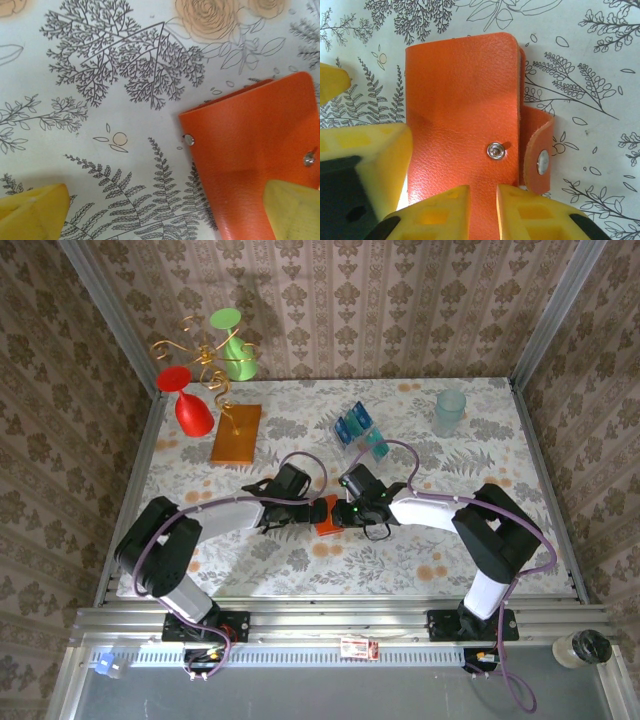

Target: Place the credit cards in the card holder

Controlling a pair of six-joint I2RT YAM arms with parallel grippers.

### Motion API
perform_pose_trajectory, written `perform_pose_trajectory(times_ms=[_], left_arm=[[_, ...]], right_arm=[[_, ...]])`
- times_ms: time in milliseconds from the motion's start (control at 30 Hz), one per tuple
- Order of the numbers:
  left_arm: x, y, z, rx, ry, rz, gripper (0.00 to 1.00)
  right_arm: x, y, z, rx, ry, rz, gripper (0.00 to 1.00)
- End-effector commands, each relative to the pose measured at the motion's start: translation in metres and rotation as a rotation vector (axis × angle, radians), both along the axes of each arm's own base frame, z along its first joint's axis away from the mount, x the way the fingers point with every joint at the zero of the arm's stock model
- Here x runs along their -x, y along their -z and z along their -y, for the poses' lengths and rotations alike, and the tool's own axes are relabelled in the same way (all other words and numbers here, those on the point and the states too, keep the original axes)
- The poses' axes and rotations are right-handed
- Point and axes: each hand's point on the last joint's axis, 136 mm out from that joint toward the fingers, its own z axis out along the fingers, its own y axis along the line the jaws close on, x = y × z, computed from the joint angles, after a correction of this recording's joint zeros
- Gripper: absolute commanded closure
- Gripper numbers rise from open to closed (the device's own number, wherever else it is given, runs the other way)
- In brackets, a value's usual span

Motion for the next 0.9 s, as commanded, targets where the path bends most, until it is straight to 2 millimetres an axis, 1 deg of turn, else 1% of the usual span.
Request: perform_pose_trajectory(times_ms=[0,167,233,300,433,600,733,867], left_arm=[[0.007,0.014,-0.008,-0.067,0.012,-0.022,0.0],[0.01,0.02,-0.014,-0.147,0.03,-0.023,0.0],[0.011,0.021,-0.015,-0.175,0.043,-0.016,0.0],[0.011,0.021,-0.014,-0.207,0.059,-0.005,0.0],[0.011,0.021,-0.014,-0.298,0.107,0.022,0.0],[0.012,0.02,-0.014,-0.398,0.157,0.049,0.0],[0.013,0.022,-0.015,-0.411,0.162,0.048,0.0],[0.014,0.023,-0.016,-0.408,0.16,0.05,0.0]], right_arm=[[-0.006,-0.013,0.007,-0.022,0.025,0.003,0.74],[-0.022,-0.044,0.03,-0.043,0.075,0.045,0.65],[-0.026,-0.05,0.038,-0.037,0.081,0.051,0.64],[-0.028,-0.052,0.043,-0.028,0.078,0.049,0.63],[-0.028,-0.045,0.046,-0.002,0.056,0.027,0.62],[-0.025,-0.032,0.038,-0.014,0.02,-0.02,0.62],[-0.022,-0.023,0.032,0.004,-0.009,-0.041,0.62],[-0.023,-0.019,0.028,0.031,-0.03,-0.043,0.62]])
